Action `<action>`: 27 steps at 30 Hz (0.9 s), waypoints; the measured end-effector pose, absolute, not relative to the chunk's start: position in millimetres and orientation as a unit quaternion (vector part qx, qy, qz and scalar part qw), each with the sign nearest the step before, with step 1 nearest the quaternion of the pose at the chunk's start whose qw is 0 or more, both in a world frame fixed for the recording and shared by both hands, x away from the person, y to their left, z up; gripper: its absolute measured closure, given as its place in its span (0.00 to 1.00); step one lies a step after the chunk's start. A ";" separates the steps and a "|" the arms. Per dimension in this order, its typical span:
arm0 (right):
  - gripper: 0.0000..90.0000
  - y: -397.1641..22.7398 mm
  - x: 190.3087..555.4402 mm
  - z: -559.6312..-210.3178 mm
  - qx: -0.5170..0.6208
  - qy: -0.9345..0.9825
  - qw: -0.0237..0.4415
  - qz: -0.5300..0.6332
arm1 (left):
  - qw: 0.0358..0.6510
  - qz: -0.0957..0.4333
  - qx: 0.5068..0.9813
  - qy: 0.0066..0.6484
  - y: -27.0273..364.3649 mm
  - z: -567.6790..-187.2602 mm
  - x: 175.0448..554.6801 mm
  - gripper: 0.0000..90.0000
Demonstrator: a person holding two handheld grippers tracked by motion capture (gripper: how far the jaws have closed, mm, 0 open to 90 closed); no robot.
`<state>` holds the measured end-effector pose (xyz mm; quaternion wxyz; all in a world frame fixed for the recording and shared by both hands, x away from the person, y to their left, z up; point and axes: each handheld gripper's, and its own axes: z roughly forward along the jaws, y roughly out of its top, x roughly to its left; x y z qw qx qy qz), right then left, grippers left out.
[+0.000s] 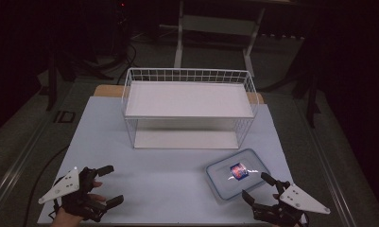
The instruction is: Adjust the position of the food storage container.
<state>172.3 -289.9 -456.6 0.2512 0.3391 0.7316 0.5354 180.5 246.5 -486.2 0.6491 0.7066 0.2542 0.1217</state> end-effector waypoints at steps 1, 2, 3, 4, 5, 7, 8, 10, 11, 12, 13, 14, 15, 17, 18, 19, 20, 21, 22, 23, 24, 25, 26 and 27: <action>0.15 -289.9 171.5 -455.2 0.338 0.729 0.250 0.540 | 0.648 0.123 0.708 0.253 246.4 -486.2 180.3 0.00; 0.14 -290.0 170.8 -453.6 0.338 0.728 0.246 0.544 | 0.647 0.123 0.708 0.253 246.4 -486.2 180.2 0.00; 0.14 -290.0 170.8 -453.6 0.338 0.728 0.246 0.544 | 0.647 0.123 0.708 0.253 246.4 -486.2 180.2 0.00; 0.14 -289.5 170.8 -451.8 0.337 0.728 0.239 0.547 | 0.648 0.123 0.708 0.253 246.5 -486.1 180.1 0.00; 0.14 -288.2 170.4 -449.3 0.339 0.727 0.240 0.547 | 0.648 0.123 0.707 0.253 246.6 -485.9 180.2 0.00; 0.14 -287.2 169.7 -446.2 0.335 0.725 0.230 0.556 | 0.650 0.123 0.706 0.253 246.8 -485.5 180.2 0.00; 0.14 -285.8 169.1 -440.7 0.334 0.722 0.231 0.560 | 0.649 0.123 0.707 0.252 246.8 -485.2 180.2 0.00; 0.14 -285.5 168.7 -437.5 0.332 0.720 0.233 0.563 | 0.650 0.124 0.707 0.252 246.8 -485.1 180.3 0.00; 0.14 -285.5 168.7 -437.5 0.332 0.720 0.233 0.563 | 0.650 0.124 0.707 0.252 246.8 -485.1 180.3 0.00; 0.14 -285.9 168.8 -433.8 0.328 0.716 0.234 0.571 | 0.649 0.124 0.707 0.252 246.5 -485.1 180.2 0.00; 0.14 -286.0 169.9 -427.9 0.323 0.716 0.238 0.572 | 0.649 0.124 0.707 0.251 246.3 -485.1 180.0 0.00; 0.14 -286.0 169.9 -427.9 0.323 0.716 0.238 0.572 | 0.649 0.124 0.707 0.251 246.3 -485.1 180.0 0.00; 0.14 -286.6 173.1 -426.7 0.327 0.721 0.232 0.566 | 0.648 0.125 0.708 0.251 246.0 -485.1 180.1 0.00; 0.15 -287.8 175.2 -427.1 0.329 0.723 0.225 0.564 | 0.649 0.124 0.708 0.251 245.9 -485.2 180.2 0.00; 0.16 -288.5 176.6 -427.6 0.333 0.726 0.222 0.559 | 0.649 0.124 0.708 0.251 245.9 -485.1 180.3 0.00; 0.29 -290.9 177.5 -430.0 0.339 0.729 0.222 0.552 | 0.648 0.125 0.709 0.251 245.8 -485.1 180.3 0.00; 0.29 -290.9 177.5 -430.0 0.339 0.729 0.222 0.552 | 0.648 0.125 0.709 0.251 245.8 -485.1 180.3 0.00; 0.41 -292.2 178.2 -433.5 0.342 0.735 0.219 0.542 | 0.648 0.124 0.709 0.250 245.8 -485.2 180.2 0.00; 0.41 -292.2 178.2 -433.5 0.342 0.735 0.219 0.542 | 0.648 0.124 0.709 0.250 245.8 -485.2 180.2 0.00; 0.47 -293.1 178.5 -436.3 0.346 0.740 0.221 0.533 | 0.647 0.124 0.709 0.250 245.9 -485.4 180.2 0.00; 0.55 -296.5 179.4 -443.7 0.355 0.742 0.209 0.528 | 0.648 0.124 0.709 0.250 246.0 -485.4 180.2 0.00; 0.57 -297.6 180.2 -446.8 0.359 0.745 0.201 0.525 | 0.648 0.124 0.709 0.250 246.2 -485.3 180.2 0.00; 0.61 -298.5 181.1 -451.2 0.365 0.747 0.194 0.520 | 0.648 0.125 0.709 0.250 246.2 -485.2 180.0 0.00; 0.65 -300.0 182.0 -456.4 0.364 0.755 0.181 0.515 | 0.647 0.125 0.709 0.249 246.2 -485.3 180.1 0.00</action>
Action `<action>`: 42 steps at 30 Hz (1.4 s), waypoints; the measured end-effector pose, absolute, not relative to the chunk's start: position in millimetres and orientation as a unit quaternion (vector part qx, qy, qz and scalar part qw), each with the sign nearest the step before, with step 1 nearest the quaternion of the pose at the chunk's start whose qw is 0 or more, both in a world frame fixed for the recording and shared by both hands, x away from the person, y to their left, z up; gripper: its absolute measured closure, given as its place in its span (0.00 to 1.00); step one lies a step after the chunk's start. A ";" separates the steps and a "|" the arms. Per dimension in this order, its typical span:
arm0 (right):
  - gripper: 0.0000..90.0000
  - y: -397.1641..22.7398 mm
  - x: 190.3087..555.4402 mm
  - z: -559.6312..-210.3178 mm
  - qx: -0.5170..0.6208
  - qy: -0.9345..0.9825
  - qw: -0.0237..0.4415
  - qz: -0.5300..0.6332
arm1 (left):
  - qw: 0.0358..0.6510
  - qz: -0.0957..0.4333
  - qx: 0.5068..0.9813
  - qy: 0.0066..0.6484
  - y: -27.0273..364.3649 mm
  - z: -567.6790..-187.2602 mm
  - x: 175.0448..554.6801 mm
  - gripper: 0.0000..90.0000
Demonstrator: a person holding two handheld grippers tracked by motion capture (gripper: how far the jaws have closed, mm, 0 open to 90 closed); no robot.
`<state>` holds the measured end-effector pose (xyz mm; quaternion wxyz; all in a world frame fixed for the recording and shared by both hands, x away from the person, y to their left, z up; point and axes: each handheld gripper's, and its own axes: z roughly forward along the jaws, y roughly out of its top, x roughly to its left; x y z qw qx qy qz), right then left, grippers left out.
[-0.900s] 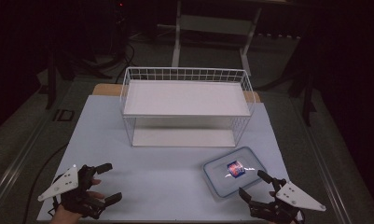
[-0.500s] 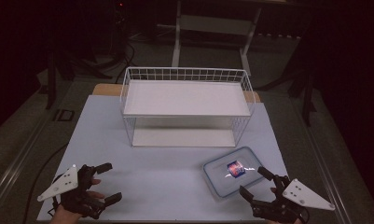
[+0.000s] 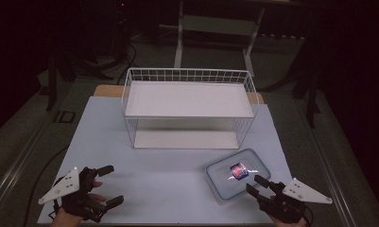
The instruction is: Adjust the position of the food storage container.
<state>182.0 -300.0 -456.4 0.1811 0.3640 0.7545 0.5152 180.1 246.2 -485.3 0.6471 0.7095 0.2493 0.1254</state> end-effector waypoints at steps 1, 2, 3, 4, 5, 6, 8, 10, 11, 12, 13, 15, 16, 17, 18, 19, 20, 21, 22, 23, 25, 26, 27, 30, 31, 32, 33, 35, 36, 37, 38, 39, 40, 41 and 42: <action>0.67 -300.4 182.1 -459.9 0.364 0.761 0.177 0.507 | 0.648 0.124 0.709 0.250 246.1 -485.5 180.2 0.00; 0.71 -300.7 182.1 -463.3 0.364 0.768 0.175 0.497 | 0.647 0.124 0.709 0.250 245.8 -485.6 180.4 0.00; 0.74 -301.5 182.1 -466.3 0.361 0.775 0.168 0.491 | 0.647 0.124 0.710 0.250 245.7 -485.8 180.6 0.00; 0.75 -302.0 182.0 -468.7 0.362 0.777 0.166 0.488 | 0.647 0.123 0.710 0.250 245.5 -486.0 181.0 0.00; 0.79 -302.8 181.9 -471.6 0.366 0.779 0.161 0.483 | 0.647 0.122 0.709 0.251 245.3 -486.1 181.1 0.00; 0.81 -303.0 182.0 -474.8 0.366 0.782 0.156 0.479 | 0.647 0.122 0.710 0.250 245.2 -486.3 181.4 0.00; 0.89 -302.8 182.1 -480.5 0.368 0.788 0.148 0.472 | 0.647 0.122 0.710 0.250 245.1 -486.4 181.5 0.00; 0.91 -301.8 182.3 -482.8 0.366 0.792 0.146 0.466 | 0.647 0.122 0.710 0.250 245.1 -486.3 181.4 0.00; 0.98 -300.2 183.1 -486.4 0.361 0.800 0.148 0.455 | 0.647 0.122 0.710 0.250 245.0 -486.2 181.0 0.00; 0.98 -300.2 183.1 -486.4 0.361 0.800 0.148 0.455 | 0.647 0.122 0.710 0.250 245.0 -486.2 181.0 0.00; 0.99 -299.3 184.1 -488.1 0.358 0.804 0.152 0.449 | 0.647 0.122 0.710 0.250 245.1 -486.1 181.0 0.00; 1.00 -298.7 185.3 -489.1 0.356 0.806 0.154 0.446 | 0.648 0.121 0.709 0.250 245.2 -486.2 181.2 0.00; 1.00 -298.7 185.3 -489.1 0.356 0.806 0.154 0.446 | 0.648 0.121 0.709 0.250 245.2 -486.2 181.2 0.00; 1.00 -297.2 187.2 -491.0 0.356 0.809 0.154 0.442 | 0.648 0.122 0.709 0.250 245.3 -486.2 181.3 0.00; 1.00 -297.2 187.2 -491.0 0.356 0.809 0.154 0.442 | 0.648 0.122 0.709 0.250 245.3 -486.2 181.3 0.00; 1.00 -294.0 189.6 -494.4 0.353 0.818 0.150 0.429 | 0.648 0.123 0.709 0.250 245.5 -486.1 181.1 0.00; 1.00 -294.0 189.6 -494.4 0.353 0.818 0.150 0.429 | 0.648 0.123 0.709 0.250 245.5 -486.1 181.1 0.00; 1.00 -293.3 190.9 -495.5 0.355 0.817 0.139 0.433 | 0.648 0.123 0.709 0.250 245.9 -486.2 180.9 0.00; 1.00 -293.3 190.9 -495.5 0.355 0.817 0.139 0.433 | 0.648 0.123 0.709 0.250 245.9 -486.2 180.9 0.00; 1.00 -292.1 192.0 -495.2 0.353 0.818 0.140 0.432 | 0.647 0.123 0.709 0.251 246.2 -486.4 180.9 0.00; 1.00 -291.3 192.8 -495.3 0.353 0.818 0.138 0.432 | 0.648 0.123 0.709 0.251 246.1 -486.3 180.8 0.00; 1.00 -290.0 193.3 -495.5 0.351 0.819 0.137 0.433 | 0.648 0.123 0.708 0.251 245.9 -486.2 180.7 0.00; 1.00 -287.3 194.7 -495.5 0.347 0.823 0.137 0.429 | 0.648 0.124 0.709 0.251 245.9 -486.1 180.6 0.00; 1.00 -284.2 196.9 -495.6 0.343 0.825 0.138 0.428 | 0.648 0.124 0.708 0.252 245.9 -486.2 180.7 0.00; 1.00 -281.7 199.7 -495.2 0.344 0.825 0.138 0.427 | 0.648 0.123 0.708 0.251 246.0 -486.3 181.0 0.00; 1.00 -281.7 199.7 -495.2 0.344 0.825 0.138 0.427 | 0.648 0.123 0.708 0.251 246.0 -486.3 181.0 0.00; 1.00 -278.9 202.4 -495.1 0.344 0.825 0.138 0.427 | 0.647 0.124 0.709 0.252 245.9 -486.4 180.9 0.00; 1.00 -276.5 205.1 -494.9 0.341 0.826 0.137 0.428 | 0.647 0.124 0.709 0.251 245.6 -486.6 181.0 0.00; 1.00 -276.5 205.1 -494.9 0.341 0.826 0.137 0.428 | 0.647 0.124 0.709 0.251 245.6 -486.6 181.0 0.00; 1.00 -275.5 206.5 -495.1 0.341 0.825 0.138 0.429 | 0.647 0.124 0.709 0.251 245.4 -486.7 181.1 0.00; 1.00 -274.3 207.9 -495.2 0.341 0.825 0.138 0.428 | 0.647 0.123 0.709 0.251 245.2 -486.7 181.1 0.00; 1.00 -272.6 210.7 -495.3 0.339 0.826 0.140 0.429 | 0.646 0.124 0.710 0.251 245.1 -486.7 180.9 0.00; 1.00 -272.6 210.7 -495.3 0.339 0.826 0.140 0.429 | 0.646 0.124 0.710 0.251 245.1 -486.7 180.9 0.00; 1.00 -272.0 212.2 -494.9 0.341 0.825 0.137 0.429 | 0.646 0.124 0.711 0.250 245.1 -486.7 180.6 0.00; 1.00 -272.0 212.2 -494.9 0.341 0.825 0.137 0.429 | 0.646 0.124 0.711 0.250 245.1 -486.7 180.6 0.00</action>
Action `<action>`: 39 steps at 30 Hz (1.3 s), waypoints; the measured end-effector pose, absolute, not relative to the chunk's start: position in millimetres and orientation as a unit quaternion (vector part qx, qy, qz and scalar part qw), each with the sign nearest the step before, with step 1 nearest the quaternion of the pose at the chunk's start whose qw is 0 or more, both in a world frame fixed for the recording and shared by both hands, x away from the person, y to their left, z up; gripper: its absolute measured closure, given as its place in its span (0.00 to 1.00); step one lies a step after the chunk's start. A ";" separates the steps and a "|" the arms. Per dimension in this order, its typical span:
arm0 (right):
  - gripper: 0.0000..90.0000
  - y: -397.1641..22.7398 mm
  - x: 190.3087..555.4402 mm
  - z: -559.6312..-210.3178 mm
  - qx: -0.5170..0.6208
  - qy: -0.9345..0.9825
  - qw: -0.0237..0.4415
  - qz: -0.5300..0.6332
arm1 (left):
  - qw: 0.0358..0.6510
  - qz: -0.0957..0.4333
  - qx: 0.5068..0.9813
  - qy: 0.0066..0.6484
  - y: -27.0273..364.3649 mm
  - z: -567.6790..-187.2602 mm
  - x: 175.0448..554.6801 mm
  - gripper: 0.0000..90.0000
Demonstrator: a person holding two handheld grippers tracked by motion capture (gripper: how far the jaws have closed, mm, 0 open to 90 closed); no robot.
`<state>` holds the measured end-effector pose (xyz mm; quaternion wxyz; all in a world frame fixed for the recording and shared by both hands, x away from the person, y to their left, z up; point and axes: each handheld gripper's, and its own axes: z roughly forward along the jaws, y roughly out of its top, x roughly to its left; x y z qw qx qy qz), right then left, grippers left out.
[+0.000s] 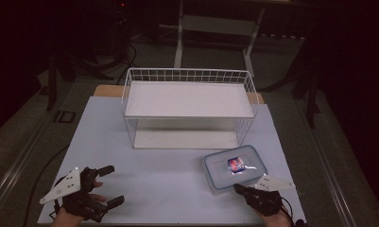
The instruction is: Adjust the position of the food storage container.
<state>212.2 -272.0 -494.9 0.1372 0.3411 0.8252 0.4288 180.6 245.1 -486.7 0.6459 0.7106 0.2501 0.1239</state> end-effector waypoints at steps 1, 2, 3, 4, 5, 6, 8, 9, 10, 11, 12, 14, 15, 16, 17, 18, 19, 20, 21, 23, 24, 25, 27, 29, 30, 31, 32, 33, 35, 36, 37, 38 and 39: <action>1.00 -272.7 212.2 -494.2 0.340 0.825 0.142 0.429 | 0.647 0.124 0.710 0.250 245.1 -486.7 180.6 0.00; 1.00 -274.3 212.6 -493.5 0.340 0.823 0.145 0.431 | 0.647 0.124 0.710 0.250 245.3 -486.7 180.6 0.00; 1.00 -280.4 213.8 -490.5 0.348 0.818 0.155 0.430 | 0.647 0.124 0.710 0.250 245.5 -486.6 180.7 0.00; 1.00 -285.9 215.2 -488.2 0.352 0.814 0.165 0.431 | 0.646 0.125 0.710 0.250 245.6 -486.7 180.7 0.00; 1.00 -294.0 217.5 -484.8 0.363 0.806 0.177 0.433 | 0.646 0.125 0.710 0.250 245.5 -486.7 180.7 0.00; 1.00 -300.8 219.4 -481.9 0.372 0.800 0.187 0.432 | 0.646 0.125 0.710 0.250 245.3 -486.7 180.6 0.00; 1.00 -314.4 224.3 -477.7 0.386 0.791 0.211 0.426 | 0.646 0.125 0.711 0.250 244.9 -486.7 180.3 0.00; 1.00 -320.9 227.4 -476.7 0.394 0.787 0.220 0.422 | 0.646 0.125 0.711 0.250 244.7 -486.8 180.3 0.00; 1.00 -327.2 230.6 -476.4 0.401 0.783 0.232 0.414 | 0.645 0.124 0.711 0.250 244.7 -486.8 180.4 0.00; 1.00 -331.8 233.1 -476.6 0.408 0.778 0.236 0.414 | 0.646 0.124 0.711 0.250 244.6 -486.9 180.3 0.00; 1.00 -337.8 236.7 -477.3 0.417 0.774 0.241 0.412 | 0.645 0.124 0.711 0.250 244.6 -486.8 180.1 0.00; 1.00 -348.0 243.5 -480.1 0.431 0.766 0.251 0.405 | 0.645 0.124 0.711 0.249 244.5 -486.8 180.1 0.00; 1.00 -352.6 247.1 -482.4 0.440 0.763 0.253 0.400 | 0.646 0.124 0.710 0.250 244.4 -486.7 180.2 0.00; 1.00 -354.4 249.1 -484.0 0.444 0.762 0.256 0.395 | 0.646 0.124 0.710 0.250 244.5 -486.7 180.2 0.00; 1.00 -356.8 251.8 -486.3 0.448 0.761 0.253 0.394 | 0.646 0.124 0.711 0.250 244.6 -486.7 180.2 0.00; 1.00 -358.8 254.3 -488.7 0.455 0.759 0.245 0.396 | 0.646 0.125 0.711 0.250 244.6 -486.8 180.2 0.00; 1.00 -359.0 255.4 -489.9 0.457 0.759 0.243 0.395 | 0.645 0.124 0.711 0.250 244.8 -486.9 180.2 0.00; 1.00 -358.8 256.8 -491.7 0.455 0.762 0.241 0.393 | 0.645 0.124 0.711 0.250 244.9 -487.0 180.3 0.00; 1.00 -357.8 257.3 -492.8 0.456 0.762 0.238 0.394 | 0.645 0.125 0.711 0.250 245.1 -487.0 180.3 0.00; 1.00 -358.0 257.6 -493.6 0.457 0.762 0.238 0.392 | 0.645 0.124 0.711 0.250 245.1 -487.0 180.3 0.00; 1.00 -358.4 257.4 -493.7 0.459 0.761 0.235 0.393 | 0.645 0.124 0.711 0.250 245.1 -487.0 180.3 0.00; 1.00 -358.5 256.9 -494.2 0.459 0.761 0.234 0.394 | 0.645 0.124 0.711 0.251 245.1 -487.1 180.4 0.00; 1.00 -357.6 255.7 -494.6 0.460 0.762 0.234 0.391 | 0.646 0.123 0.711 0.251 244.7 -487.3 180.4 0.00; 1.00 -354.9 253.9 -494.7 0.457 0.764 0.231 0.393 | 0.645 0.123 0.712 0.250 244.2 -487.2 180.3 0.00; 1.00 -351.6 252.1 -494.6 0.452 0.767 0.229 0.393 | 0.645 0.123 0.712 0.249 244.2 -487.1 180.4 0.00; 1.00 -349.6 251.3 -494.5 0.447 0.770 0.228 0.394 | 0.645 0.123 0.713 0.248 244.1 -487.1 180.3 0.00; 1.00 -346.1 249.7 -494.5 0.443 0.773 0.225 0.395 | 0.644 0.123 0.713 0.248 244.0 -487.1 180.2 0.00; 1.00 -344.2 248.8 -494.4 0.442 0.774 0.224 0.395 | 0.644 0.123 0.713 0.248 244.0 -487.0 180.1 0.00; 1.00 -342.3 247.8 -494.4 0.437 0.776 0.218 0.398 | 0.645 0.123 0.712 0.248 244.2 -486.9 180.0 0.00; 1.00 -337.3 244.2 -494.8 0.432 0.779 0.212 0.402 | 0.645 0.123 0.712 0.248 244.5 -486.9 180.0 0.00; 1.00 -336.0 242.9 -494.9 0.430 0.781 0.208 0.403 | 0.645 0.123 0.712 0.249 244.6 -487.0 180.0 0.00; 1.00 -333.6 240.6 -495.3 0.427 0.783 0.205 0.405 | 0.646 0.123 0.712 0.249 244.6 -487.1 180.1 0.00; 1.00 -332.1 239.2 -495.5 0.424 0.783 0.202 0.407 | 0.645 0.123 0.712 0.248 244.5 -487.1 180.1 0.00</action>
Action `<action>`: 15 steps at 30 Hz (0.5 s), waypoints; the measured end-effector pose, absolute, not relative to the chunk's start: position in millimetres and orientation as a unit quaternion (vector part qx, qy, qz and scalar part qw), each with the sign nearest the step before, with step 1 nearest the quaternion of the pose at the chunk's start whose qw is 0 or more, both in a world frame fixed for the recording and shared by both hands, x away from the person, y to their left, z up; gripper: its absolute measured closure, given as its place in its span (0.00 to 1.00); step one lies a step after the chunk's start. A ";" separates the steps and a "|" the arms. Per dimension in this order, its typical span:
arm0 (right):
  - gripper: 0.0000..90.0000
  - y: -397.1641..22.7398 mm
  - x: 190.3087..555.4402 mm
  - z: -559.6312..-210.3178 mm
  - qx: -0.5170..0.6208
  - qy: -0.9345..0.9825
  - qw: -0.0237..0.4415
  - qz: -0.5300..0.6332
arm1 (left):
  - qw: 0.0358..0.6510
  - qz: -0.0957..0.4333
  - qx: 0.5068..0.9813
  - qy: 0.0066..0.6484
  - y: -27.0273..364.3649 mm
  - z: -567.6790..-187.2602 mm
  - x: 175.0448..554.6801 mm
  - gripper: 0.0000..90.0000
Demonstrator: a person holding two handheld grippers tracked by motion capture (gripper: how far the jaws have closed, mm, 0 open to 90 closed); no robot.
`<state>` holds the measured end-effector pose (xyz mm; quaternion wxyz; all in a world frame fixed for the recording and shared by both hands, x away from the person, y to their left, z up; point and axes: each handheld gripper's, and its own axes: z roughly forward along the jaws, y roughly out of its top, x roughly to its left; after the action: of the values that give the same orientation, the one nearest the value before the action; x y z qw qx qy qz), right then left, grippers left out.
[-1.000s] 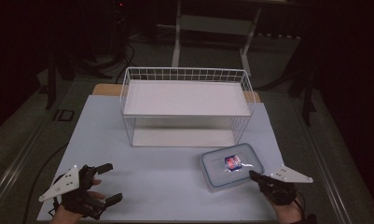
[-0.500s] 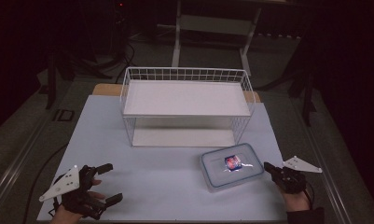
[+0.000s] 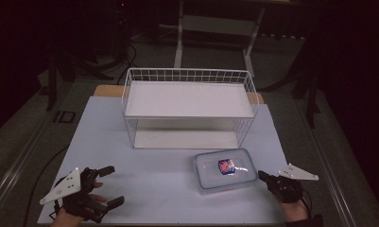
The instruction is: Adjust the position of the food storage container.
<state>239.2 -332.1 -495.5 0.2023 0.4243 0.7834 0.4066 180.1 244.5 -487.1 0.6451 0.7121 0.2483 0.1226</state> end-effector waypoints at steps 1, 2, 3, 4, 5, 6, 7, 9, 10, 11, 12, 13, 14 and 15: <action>1.00 -330.2 237.6 -495.6 0.419 0.786 0.199 0.408 | 0.645 0.123 0.712 0.248 244.3 -487.1 180.1 0.00; 1.00 -328.2 236.6 -495.5 0.415 0.789 0.197 0.409 | 0.645 0.122 0.712 0.247 244.1 -487.1 180.1 0.00; 1.00 -326.9 236.4 -495.3 0.413 0.790 0.197 0.408 | 0.645 0.122 0.713 0.247 243.8 -487.1 180.1 0.00; 1.00 -327.2 237.5 -494.9 0.413 0.789 0.198 0.410 | 0.645 0.122 0.712 0.247 243.6 -487.1 179.9 0.00; 1.00 -328.0 239.6 -494.7 0.416 0.787 0.199 0.410 | 0.645 0.122 0.712 0.248 243.5 -487.1 179.8 0.00; 1.00 -329.6 243.3 -495.0 0.420 0.785 0.206 0.405 | 0.645 0.122 0.712 0.247 243.6 -487.0 179.8 0.00; 1.00 -330.5 245.8 -495.7 0.423 0.785 0.207 0.402 | 0.645 0.123 0.712 0.247 244.0 -487.0 179.8 0.00; 1.00 -333.0 253.0 -498.5 0.430 0.784 0.208 0.397 | 0.646 0.123 0.712 0.248 244.6 -487.0 179.9 0.00; 1.00 -333.5 257.0 -500.6 0.434 0.784 0.207 0.394 | 0.646 0.123 0.712 0.248 244.9 -487.0 180.0 0.00; 1.00 -333.5 259.5 -501.8 0.436 0.783 0.205 0.395 | 0.646 0.123 0.712 0.248 245.0 -487.1 180.1 0.00; 1.00 -332.8 261.0 -502.5 0.436 0.783 0.204 0.395 | 0.646 0.123 0.711 0.249 245.0 -487.3 180.1 0.00; 1.00 -331.0 263.1 -503.2 0.434 0.784 0.204 0.393 | 0.646 0.123 0.711 0.249 245.0 -487.4 180.2 0.00; 1.00 -329.5 264.4 -503.5 0.432 0.786 0.203 0.393 | 0.646 0.122 0.711 0.250 244.9 -487.4 180.3 0.00; 1.00 -328.0 265.2 -503.5 0.431 0.787 0.201 0.394 | 0.645 0.123 0.712 0.249 244.9 -487.3 180.2 0.00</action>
<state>265.2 -328.0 -503.5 0.2014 0.4311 0.7866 0.3936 180.2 244.9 -487.3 0.6453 0.7118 0.2488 0.1229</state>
